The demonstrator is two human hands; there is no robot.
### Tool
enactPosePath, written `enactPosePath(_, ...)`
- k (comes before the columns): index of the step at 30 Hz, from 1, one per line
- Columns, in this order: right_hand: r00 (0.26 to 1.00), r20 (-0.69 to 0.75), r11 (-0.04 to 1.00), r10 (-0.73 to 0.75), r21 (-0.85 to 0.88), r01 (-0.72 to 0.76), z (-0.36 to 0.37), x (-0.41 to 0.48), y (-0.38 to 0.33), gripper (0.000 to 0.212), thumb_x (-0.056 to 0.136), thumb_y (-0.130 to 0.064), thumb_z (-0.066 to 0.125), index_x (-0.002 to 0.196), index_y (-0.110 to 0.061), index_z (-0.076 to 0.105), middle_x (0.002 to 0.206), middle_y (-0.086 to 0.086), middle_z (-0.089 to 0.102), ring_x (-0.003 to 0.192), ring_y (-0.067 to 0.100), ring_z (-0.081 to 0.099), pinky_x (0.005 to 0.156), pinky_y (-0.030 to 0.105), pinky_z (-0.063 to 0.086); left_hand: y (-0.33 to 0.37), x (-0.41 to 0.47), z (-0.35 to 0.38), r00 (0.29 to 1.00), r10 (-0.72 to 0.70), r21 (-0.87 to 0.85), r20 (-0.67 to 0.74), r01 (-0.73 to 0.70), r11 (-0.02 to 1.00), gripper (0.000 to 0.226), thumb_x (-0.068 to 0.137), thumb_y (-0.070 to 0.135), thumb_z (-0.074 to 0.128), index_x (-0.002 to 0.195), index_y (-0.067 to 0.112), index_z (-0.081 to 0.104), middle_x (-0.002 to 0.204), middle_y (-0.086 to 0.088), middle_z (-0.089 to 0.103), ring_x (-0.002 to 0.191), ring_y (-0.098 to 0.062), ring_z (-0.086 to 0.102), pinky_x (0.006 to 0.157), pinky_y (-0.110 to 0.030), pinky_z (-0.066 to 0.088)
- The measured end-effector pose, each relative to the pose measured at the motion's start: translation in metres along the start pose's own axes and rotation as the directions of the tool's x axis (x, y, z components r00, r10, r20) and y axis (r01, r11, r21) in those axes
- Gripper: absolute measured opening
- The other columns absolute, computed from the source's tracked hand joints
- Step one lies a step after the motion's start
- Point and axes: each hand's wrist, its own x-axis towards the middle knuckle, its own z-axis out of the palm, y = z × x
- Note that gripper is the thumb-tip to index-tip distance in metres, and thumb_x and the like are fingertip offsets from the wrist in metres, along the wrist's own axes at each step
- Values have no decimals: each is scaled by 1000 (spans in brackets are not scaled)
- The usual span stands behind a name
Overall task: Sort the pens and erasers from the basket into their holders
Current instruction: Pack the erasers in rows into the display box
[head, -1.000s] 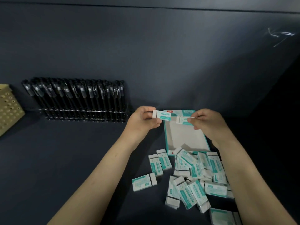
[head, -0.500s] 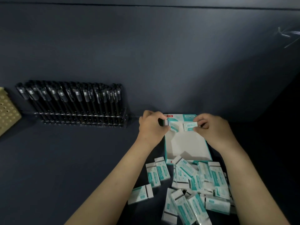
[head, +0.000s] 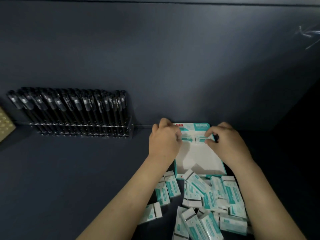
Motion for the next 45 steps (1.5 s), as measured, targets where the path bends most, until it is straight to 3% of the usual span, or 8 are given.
enactPosePath(6,1000,-13,1000,7,24,-7,4,1,1,5,83,-13,72,87,-16,71,96,-3,49,75,14,51,69,27,42,2,4,2,988,-132,-37,77,136,990,12,88,17,60,94,25,67,118,2,46,110,-26,42,95,-38,43)
enactPosePath(12,1000,-31,991,1,137,3,11,3,1,7,80,-10,75,86,-13,74,96,-2,52,66,2,47,69,21,35,-7,5,1,985,-126,-78,115,136,988,5,85,22,67,87,26,66,114,1,51,109,-24,45,98,-40,43)
enactPosePath(19,998,-57,998,19,62,-15,17,3,-7,3,82,-18,74,85,-18,73,97,0,54,80,19,57,70,29,46,-11,6,-4,981,-164,-83,104,173,981,9,85,23,65,93,24,66,119,0,49,111,-26,48,98,-38,43)
enactPosePath(24,999,31,997,-14,82,12,-4,-1,-7,23,77,-25,79,98,-25,70,101,-4,48,81,13,55,76,29,46,-24,2,-19,984,-59,-244,170,100,965,21,81,25,73,102,29,70,118,5,49,110,-15,54,102,-26,39)
enactPosePath(26,995,83,995,-59,87,52,-20,-9,-10,21,75,-26,81,91,-27,66,96,-6,48,75,5,51,73,25,43,-30,-7,-35,977,-17,-272,213,76,959,26,81,26,74,107,30,69,118,7,52,104,-10,57,99,-24,42)
enactPosePath(32,878,474,978,-69,204,-33,-59,-50,-11,16,71,-26,84,78,-24,70,75,-2,64,62,2,56,62,21,46,-46,-57,-72,889,-18,-160,457,102,982,34,76,41,77,108,34,67,101,15,64,88,1,60,73,-11,42)
enactPosePath(37,869,493,968,-38,233,-90,-70,-75,-8,26,69,-33,84,89,-28,68,83,-1,65,60,1,56,57,16,46,-43,-78,-68,844,21,-87,536,30,996,39,75,38,78,111,37,62,111,13,49,94,1,51,69,-5,36)
enactPosePath(45,890,455,895,-27,407,-181,-68,-97,-13,26,68,-12,85,88,-19,69,87,2,70,73,12,65,65,21,52,-44,-89,-65,879,29,-228,475,92,969,27,77,24,78,89,29,56,89,15,58,83,0,54,66,-14,41)
